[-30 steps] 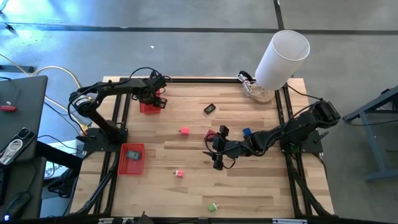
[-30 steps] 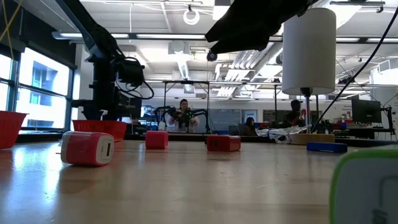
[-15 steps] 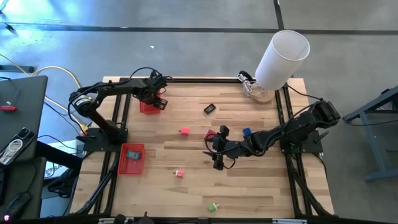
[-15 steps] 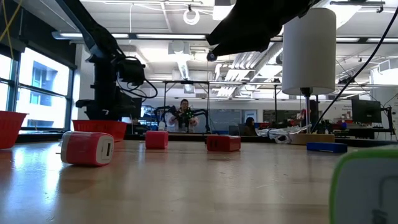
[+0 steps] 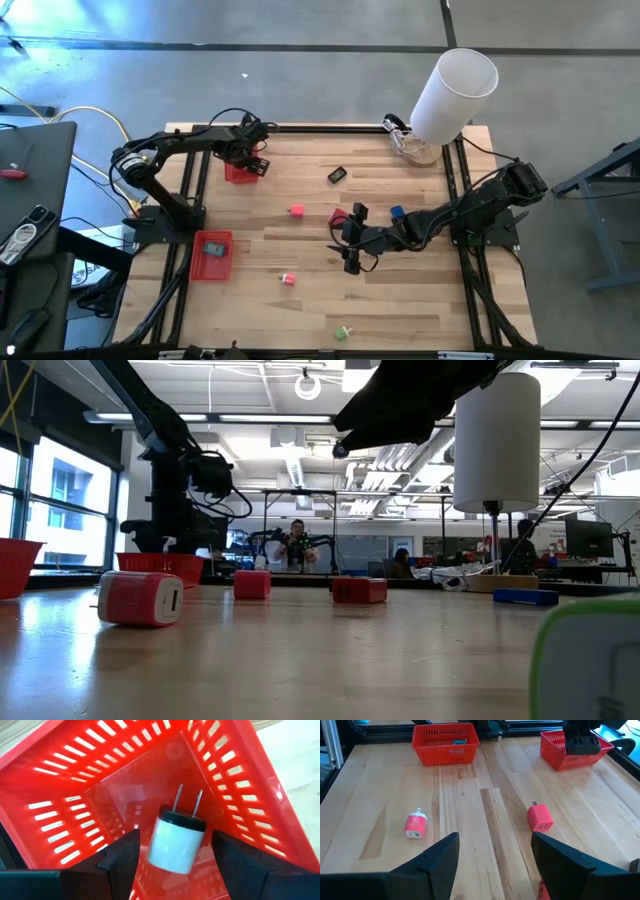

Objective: Pick & Place Office items
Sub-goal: Put the blue digital clock into the bottom red bin

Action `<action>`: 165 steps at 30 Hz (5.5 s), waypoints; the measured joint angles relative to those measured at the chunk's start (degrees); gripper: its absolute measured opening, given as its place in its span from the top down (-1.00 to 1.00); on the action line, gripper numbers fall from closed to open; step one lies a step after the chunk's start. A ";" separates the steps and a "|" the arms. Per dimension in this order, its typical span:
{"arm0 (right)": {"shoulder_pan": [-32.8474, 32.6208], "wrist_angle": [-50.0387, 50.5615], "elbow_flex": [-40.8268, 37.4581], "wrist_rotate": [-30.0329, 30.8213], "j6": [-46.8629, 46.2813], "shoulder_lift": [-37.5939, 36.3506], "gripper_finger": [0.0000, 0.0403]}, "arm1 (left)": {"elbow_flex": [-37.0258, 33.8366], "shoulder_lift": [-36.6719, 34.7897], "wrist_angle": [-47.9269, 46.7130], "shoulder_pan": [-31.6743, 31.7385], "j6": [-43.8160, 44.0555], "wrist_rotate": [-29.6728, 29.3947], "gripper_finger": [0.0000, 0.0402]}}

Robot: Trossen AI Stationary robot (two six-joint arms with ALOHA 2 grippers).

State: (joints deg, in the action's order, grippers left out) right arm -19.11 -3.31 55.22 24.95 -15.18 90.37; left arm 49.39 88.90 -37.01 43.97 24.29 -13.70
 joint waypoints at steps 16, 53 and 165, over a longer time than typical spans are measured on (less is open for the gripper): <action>0.00 -0.11 0.00 -0.02 -0.04 0.00 -0.17 | 0.00 0.00 0.47 -0.01 -0.70 0.12 -0.19; 0.00 -0.06 0.00 0.28 -1.53 0.00 -0.17 | 10.10 -21.75 -14.91 -20.89 -2.40 0.12 -0.19; -2.18 4.44 -0.02 -6.93 -7.56 0.00 -0.17 | 8.90 -16.61 17.66 -45.24 -17.85 -0.04 -0.19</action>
State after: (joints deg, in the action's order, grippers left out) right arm -21.30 1.13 55.20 18.02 -22.74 90.37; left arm 58.28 72.30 -19.34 -1.28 6.44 -13.74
